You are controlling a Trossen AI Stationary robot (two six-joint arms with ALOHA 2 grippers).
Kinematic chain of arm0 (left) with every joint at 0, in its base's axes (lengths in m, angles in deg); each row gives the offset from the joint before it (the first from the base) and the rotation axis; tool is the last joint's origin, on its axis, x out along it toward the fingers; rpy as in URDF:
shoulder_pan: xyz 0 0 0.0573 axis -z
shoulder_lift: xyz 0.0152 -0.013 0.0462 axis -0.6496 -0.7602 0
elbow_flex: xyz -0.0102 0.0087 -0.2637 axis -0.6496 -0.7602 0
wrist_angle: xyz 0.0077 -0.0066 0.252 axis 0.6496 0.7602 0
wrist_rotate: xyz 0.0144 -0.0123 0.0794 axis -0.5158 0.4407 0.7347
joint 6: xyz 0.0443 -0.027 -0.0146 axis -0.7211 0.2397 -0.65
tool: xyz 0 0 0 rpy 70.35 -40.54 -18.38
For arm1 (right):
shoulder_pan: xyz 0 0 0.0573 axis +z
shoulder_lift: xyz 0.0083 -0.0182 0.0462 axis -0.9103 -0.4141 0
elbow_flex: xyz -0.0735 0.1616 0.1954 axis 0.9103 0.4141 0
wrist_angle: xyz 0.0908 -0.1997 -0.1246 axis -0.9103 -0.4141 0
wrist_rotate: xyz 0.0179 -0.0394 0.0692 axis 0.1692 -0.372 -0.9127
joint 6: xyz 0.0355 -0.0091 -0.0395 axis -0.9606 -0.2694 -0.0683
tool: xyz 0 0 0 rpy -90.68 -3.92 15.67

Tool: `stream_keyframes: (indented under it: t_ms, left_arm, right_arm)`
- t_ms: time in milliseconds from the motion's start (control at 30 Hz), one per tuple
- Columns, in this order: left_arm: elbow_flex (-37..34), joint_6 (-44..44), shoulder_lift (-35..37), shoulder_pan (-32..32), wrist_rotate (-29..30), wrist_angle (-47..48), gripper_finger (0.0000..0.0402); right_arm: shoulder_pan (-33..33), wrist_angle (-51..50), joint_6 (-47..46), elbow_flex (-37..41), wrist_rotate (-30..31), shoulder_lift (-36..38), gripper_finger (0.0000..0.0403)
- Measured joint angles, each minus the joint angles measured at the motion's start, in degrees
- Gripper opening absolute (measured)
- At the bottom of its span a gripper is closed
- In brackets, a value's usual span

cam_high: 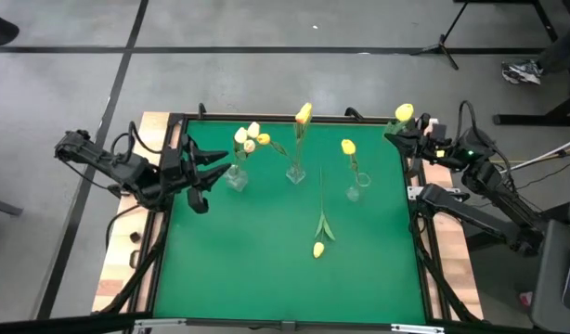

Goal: Sort flowers into vase by color
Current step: Put the top yellow flower into the right transparent vase

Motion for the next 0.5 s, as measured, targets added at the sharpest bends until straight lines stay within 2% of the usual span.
stream_keyframes:
  t_ms: [333, 500]
  left_arm:
    - [0.00, -0.71, 0.00, 0.00, 1.64, 0.00, 0.0145]
    - [-0.01, -0.72, -0.02, 0.00, 1.71, 0.00, 0.0145]
  right_arm:
    - [0.00, 0.28, 1.81, 4.26, -0.20, 0.00, 0.0001]
    - [0.00, 0.23, 1.75, 5.63, -1.82, -0.02, 0.0014]
